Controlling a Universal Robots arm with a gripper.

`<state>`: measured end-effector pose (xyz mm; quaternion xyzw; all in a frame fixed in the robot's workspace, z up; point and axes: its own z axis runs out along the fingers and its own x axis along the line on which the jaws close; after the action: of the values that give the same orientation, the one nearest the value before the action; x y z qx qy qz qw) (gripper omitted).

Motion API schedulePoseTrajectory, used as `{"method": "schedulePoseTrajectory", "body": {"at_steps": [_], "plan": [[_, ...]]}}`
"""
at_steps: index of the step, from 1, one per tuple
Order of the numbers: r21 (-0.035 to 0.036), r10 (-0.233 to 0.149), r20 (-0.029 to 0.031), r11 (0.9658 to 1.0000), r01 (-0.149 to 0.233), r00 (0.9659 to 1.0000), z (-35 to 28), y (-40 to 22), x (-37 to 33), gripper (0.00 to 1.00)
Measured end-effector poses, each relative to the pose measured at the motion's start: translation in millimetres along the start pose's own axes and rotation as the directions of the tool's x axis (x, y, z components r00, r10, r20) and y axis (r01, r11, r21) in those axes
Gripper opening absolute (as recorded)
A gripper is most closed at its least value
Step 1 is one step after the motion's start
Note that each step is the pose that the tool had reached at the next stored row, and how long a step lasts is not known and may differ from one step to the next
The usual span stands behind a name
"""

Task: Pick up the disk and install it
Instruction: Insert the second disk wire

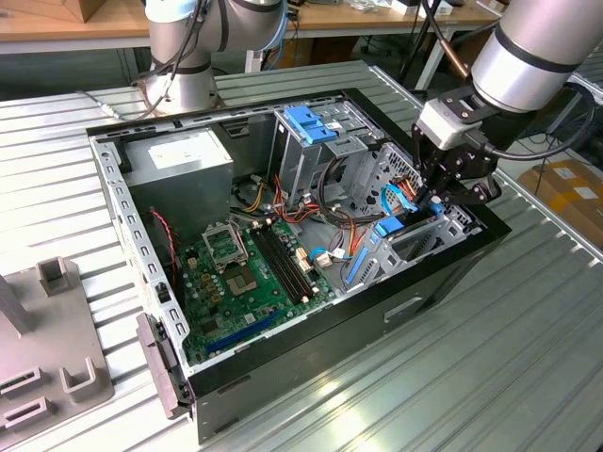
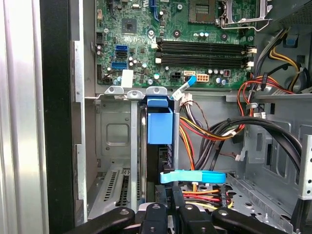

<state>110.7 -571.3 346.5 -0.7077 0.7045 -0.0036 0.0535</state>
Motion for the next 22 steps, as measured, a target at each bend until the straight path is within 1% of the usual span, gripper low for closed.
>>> {"method": "schedulePoseTrajectory", "body": {"at_steps": [7,14,15,18,21,22], "plan": [[-0.0001,0.000,0.0004,1.0000,0.000,1.0000,4.6,0.4,0.4,0.16],[-0.0001,0.000,0.0000,1.0000,0.000,1.0000,5.2,0.4,0.5,0.16],[0.0000,0.000,0.0007,1.0000,0.000,1.0000,5.6,0.5,0.5,0.17],[0.0000,0.000,0.0000,1.0000,0.000,1.0000,5.4,0.4,0.5,0.36],[-0.0001,0.000,0.0000,1.0000,0.000,1.0000,4.9,0.4,0.4,0.36],[0.0000,0.000,0.0000,1.0000,0.000,1.0000,2.4,0.2,0.2,0.36]]}}
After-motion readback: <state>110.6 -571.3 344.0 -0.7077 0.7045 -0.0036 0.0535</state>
